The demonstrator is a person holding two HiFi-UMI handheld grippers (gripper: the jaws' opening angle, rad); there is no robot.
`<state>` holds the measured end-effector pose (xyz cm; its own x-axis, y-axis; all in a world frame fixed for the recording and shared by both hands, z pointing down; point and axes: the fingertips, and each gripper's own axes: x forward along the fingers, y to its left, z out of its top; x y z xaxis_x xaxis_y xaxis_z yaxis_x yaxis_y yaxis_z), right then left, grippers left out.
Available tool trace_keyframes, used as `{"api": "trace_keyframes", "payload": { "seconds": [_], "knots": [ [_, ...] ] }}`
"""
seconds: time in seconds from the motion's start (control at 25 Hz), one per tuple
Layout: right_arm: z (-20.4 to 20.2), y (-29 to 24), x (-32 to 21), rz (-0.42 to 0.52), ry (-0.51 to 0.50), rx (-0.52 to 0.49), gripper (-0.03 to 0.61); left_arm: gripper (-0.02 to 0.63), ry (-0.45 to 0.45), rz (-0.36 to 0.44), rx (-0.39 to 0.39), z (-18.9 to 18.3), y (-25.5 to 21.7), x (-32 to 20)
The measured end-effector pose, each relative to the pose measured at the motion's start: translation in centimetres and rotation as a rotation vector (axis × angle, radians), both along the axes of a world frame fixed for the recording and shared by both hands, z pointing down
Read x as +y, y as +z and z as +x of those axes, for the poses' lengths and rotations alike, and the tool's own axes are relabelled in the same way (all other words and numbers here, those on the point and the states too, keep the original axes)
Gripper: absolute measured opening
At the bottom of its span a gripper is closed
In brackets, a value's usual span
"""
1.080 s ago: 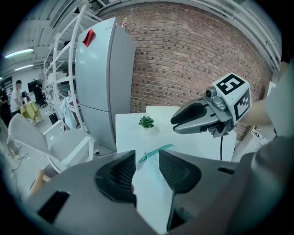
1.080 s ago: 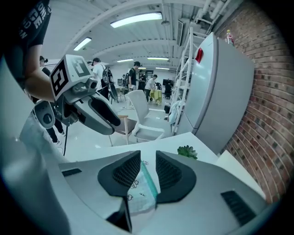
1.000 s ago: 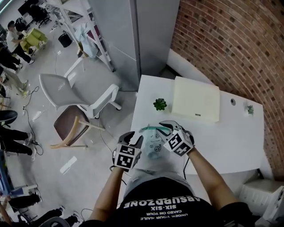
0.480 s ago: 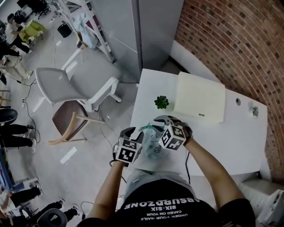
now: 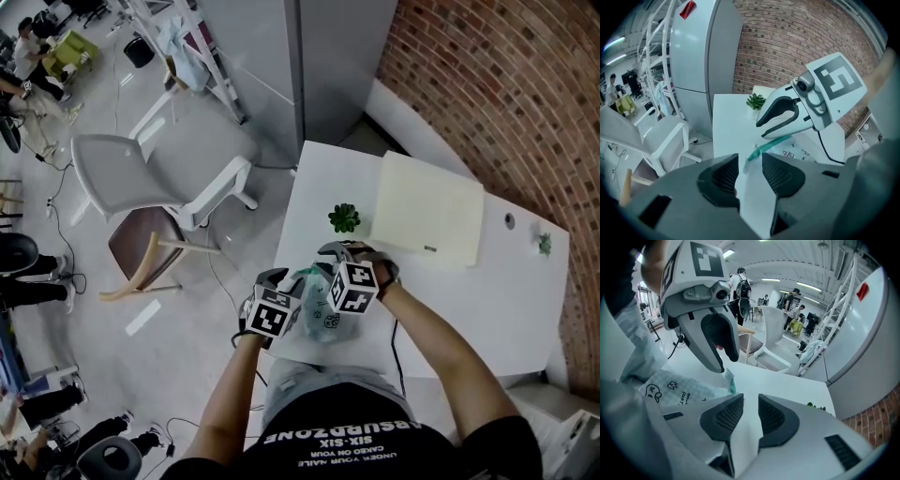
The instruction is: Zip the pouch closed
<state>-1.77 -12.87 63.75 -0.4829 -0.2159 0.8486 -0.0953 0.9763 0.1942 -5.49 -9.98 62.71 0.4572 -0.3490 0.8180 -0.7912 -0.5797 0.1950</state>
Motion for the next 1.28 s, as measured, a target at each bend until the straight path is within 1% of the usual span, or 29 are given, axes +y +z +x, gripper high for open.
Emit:
{"api": "trace_keyframes", "payload": {
  "seconds": [0.2, 0.4, 0.52, 0.72, 0.88, 1.0, 1.12, 1.2, 1.28],
  "knots": [
    [-0.1, 1.6, 0.0, 0.032, -0.094, 0.062, 0.095, 0.140, 0.040, -0.028, -0.039, 0.4, 2.3, -0.1],
    [-0.4, 2.8, -0.1, 0.043, -0.165, 0.110, 0.095, 0.140, 0.036, -0.072, -0.049, 0.5, 3.7, -0.2],
    [-0.4, 3.6, 0.2, 0.058, -0.225, 0.138, 0.095, 0.140, 0.031, -0.096, -0.054, 0.5, 4.5, -0.2],
    [-0.7, 4.0, 0.5, 0.102, -0.289, 0.152, 0.080, 0.121, 0.034, -0.117, -0.064, 0.5, 5.2, -0.3],
    [-0.8, 4.5, 1.2, 0.151, -0.414, 0.200, 0.059, 0.095, 0.054, -0.124, -0.083, 0.6, 5.8, -0.2],
    [-0.8, 4.6, 1.5, 0.191, -0.478, 0.223, 0.035, 0.081, 0.054, -0.109, -0.098, 0.3, 5.9, -0.4],
    [-0.7, 4.7, 1.7, 0.219, -0.508, 0.228, 0.016, 0.043, 0.075, -0.057, -0.147, 0.1, 5.8, -0.7],
    [-1.0, 4.6, 1.9, 0.209, -0.507, 0.216, 0.017, 0.043, 0.086, -0.017, -0.182, 0.1, 5.8, -0.7],
    [-1.4, 4.5, 2.0, 0.187, -0.494, 0.201, 0.018, 0.043, 0.071, 0.008, -0.194, 0.1, 5.9, -0.7]
  ]
}}
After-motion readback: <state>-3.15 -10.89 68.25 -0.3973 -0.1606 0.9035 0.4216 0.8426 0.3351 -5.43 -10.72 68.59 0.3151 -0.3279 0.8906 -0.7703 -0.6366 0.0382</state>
